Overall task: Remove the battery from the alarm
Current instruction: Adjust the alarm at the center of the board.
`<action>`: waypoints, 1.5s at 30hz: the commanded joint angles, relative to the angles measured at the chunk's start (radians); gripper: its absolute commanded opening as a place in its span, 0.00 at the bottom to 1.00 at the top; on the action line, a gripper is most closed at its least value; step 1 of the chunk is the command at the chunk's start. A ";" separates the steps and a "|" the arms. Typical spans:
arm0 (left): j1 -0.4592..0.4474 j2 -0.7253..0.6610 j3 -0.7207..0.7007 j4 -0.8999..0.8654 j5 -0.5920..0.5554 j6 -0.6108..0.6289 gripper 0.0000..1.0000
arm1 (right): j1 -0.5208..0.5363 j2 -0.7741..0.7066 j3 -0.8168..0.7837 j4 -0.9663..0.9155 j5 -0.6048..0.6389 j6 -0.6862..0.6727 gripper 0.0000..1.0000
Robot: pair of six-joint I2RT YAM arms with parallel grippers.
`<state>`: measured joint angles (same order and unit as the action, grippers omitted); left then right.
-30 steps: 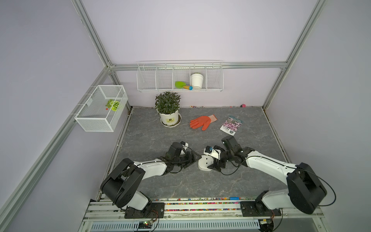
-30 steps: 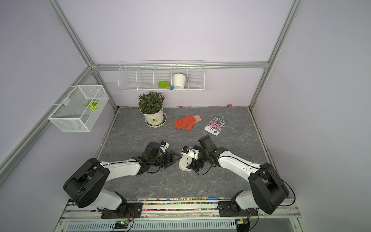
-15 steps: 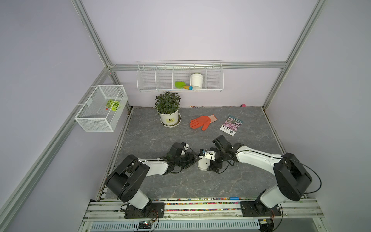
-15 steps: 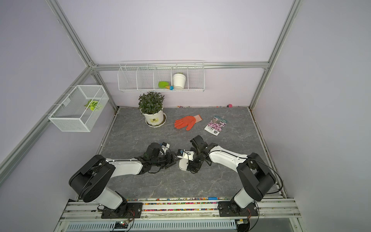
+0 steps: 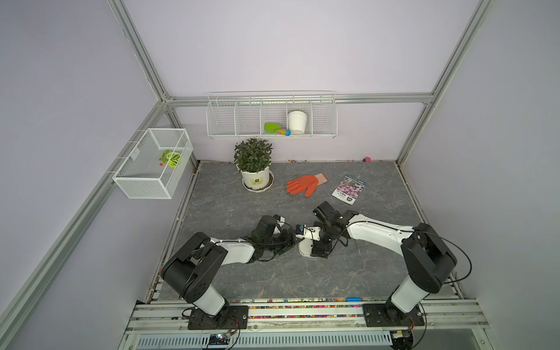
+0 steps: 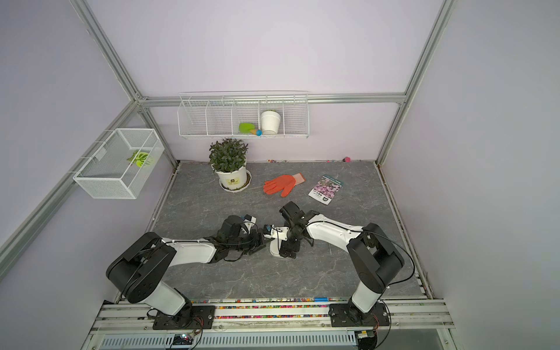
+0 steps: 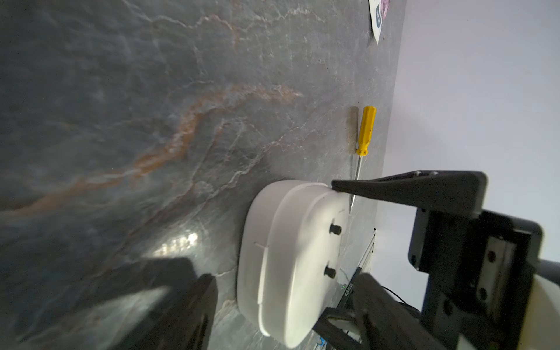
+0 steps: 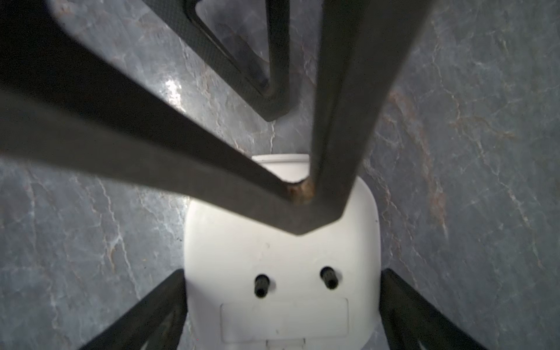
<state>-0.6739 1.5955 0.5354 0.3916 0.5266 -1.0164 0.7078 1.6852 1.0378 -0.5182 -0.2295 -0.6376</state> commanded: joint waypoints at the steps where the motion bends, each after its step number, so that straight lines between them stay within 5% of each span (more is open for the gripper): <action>1: 0.005 -0.028 -0.018 0.012 -0.012 -0.001 0.80 | 0.013 0.038 0.015 -0.097 0.011 -0.014 0.93; 8: 0.020 -0.129 -0.087 0.079 -0.025 -0.037 0.94 | 0.013 -0.048 -0.015 -0.036 -0.011 0.027 0.88; 19: 0.019 -0.150 -0.081 0.213 0.124 -0.063 0.91 | -0.010 -0.233 -0.085 0.152 -0.081 0.119 0.88; 24: 0.007 -0.103 -0.051 0.267 0.177 -0.068 0.77 | -0.010 -0.257 -0.091 0.189 -0.084 0.147 0.89; 32: 0.005 -0.106 -0.051 0.263 0.150 -0.085 0.34 | -0.014 -0.281 -0.106 0.201 -0.028 0.177 0.97; 36: 0.008 -0.170 -0.018 0.073 0.040 0.010 0.26 | -0.022 -0.348 -0.146 0.213 -0.013 0.182 0.98; 42: -0.029 -0.307 0.181 -0.511 -0.410 0.319 0.19 | -0.086 -0.557 -0.251 0.297 -0.016 0.286 0.98; 45: -0.093 -0.282 0.276 -0.676 -0.595 0.461 0.19 | -0.104 -0.695 -0.335 0.415 0.131 0.403 0.98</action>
<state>-0.7193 1.3083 0.7357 -0.0200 0.1909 -0.7616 0.6174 1.0828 0.7597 -0.2272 -0.2081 -0.3607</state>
